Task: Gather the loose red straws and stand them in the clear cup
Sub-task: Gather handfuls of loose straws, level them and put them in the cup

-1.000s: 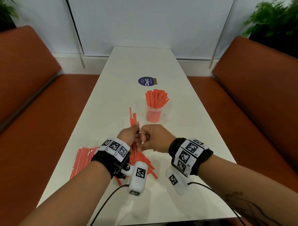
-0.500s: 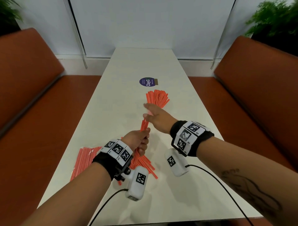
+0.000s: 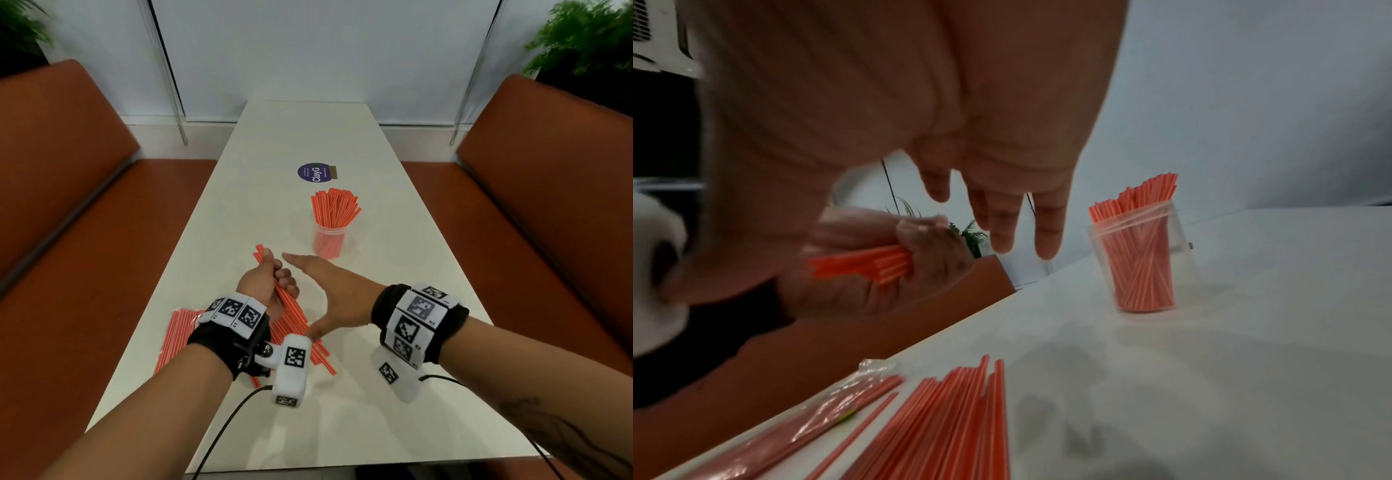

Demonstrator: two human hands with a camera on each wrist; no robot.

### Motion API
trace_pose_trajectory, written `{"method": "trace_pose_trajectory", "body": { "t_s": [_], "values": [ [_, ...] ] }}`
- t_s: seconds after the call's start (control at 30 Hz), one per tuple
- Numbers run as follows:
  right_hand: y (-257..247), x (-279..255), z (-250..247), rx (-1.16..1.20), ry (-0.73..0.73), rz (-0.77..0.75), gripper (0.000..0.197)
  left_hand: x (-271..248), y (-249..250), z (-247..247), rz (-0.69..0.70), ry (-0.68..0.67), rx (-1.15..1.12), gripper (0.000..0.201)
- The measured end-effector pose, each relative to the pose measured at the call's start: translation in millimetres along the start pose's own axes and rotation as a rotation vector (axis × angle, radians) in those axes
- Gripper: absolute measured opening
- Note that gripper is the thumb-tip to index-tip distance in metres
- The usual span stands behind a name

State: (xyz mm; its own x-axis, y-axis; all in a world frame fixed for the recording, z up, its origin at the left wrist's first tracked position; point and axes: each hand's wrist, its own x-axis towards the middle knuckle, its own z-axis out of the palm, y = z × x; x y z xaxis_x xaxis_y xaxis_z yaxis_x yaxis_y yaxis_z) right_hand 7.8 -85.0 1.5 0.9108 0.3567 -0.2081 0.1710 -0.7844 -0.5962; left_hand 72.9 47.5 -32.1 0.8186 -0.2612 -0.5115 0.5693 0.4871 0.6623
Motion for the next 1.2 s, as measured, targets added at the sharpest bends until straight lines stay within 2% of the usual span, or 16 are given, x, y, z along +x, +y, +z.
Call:
{"method": "trace_pose_trajectory", "body": {
  "t_s": [0.3,0.37,0.47,0.53,0.6,0.67,0.73,0.8,0.83,0.9,0.93,1.03,1.13,1.2],
  "values": [
    [-13,6,7,-0.125,0.168,-0.037,0.092,-10,0,-2,0.01,-0.071,0.046,0.043],
    [-15,7,6,-0.023,0.172,-0.005,0.088,-13,1,-1,0.012,-0.082,0.102,0.044],
    [-11,12,2,0.176,0.185,0.163,0.069,-11,7,-3,0.097,0.021,0.304,0.045],
    [-6,20,-1,0.115,0.112,0.335,0.054,-7,14,-8,0.112,0.118,0.402,0.043],
    [-4,32,3,-0.065,-0.06,0.453,0.042,-5,19,-17,0.095,0.178,0.419,0.042],
    [-8,44,16,-0.207,-0.2,0.485,0.041,-7,22,-25,0.054,0.198,0.404,0.043],
    [-13,55,32,-0.309,-0.25,0.451,0.047,-9,23,-33,0.022,0.196,0.418,0.043],
    [-6,70,49,-0.393,-0.271,0.394,0.046,-10,24,-40,-0.003,0.186,0.447,0.042],
    [0,79,56,-0.445,-0.285,0.418,0.042,-10,24,-43,-0.014,0.179,0.45,0.042],
    [8,96,61,-0.541,-0.324,0.468,0.02,-12,25,-49,-0.022,0.177,0.436,0.042],
    [4,94,59,-0.562,-0.319,0.468,0.017,-13,25,-51,-0.022,0.18,0.432,0.042],
    [-3,83,55,-0.474,-0.32,0.477,0.032,-16,26,-56,-0.027,0.191,0.433,0.041],
    [7,80,54,-0.507,-0.277,0.525,0.017,-17,27,-56,-0.049,0.187,0.457,0.04],
    [9,77,49,-0.421,-0.272,0.579,0.032,-16,26,-54,-0.055,0.189,0.479,0.039]
  ]
}}
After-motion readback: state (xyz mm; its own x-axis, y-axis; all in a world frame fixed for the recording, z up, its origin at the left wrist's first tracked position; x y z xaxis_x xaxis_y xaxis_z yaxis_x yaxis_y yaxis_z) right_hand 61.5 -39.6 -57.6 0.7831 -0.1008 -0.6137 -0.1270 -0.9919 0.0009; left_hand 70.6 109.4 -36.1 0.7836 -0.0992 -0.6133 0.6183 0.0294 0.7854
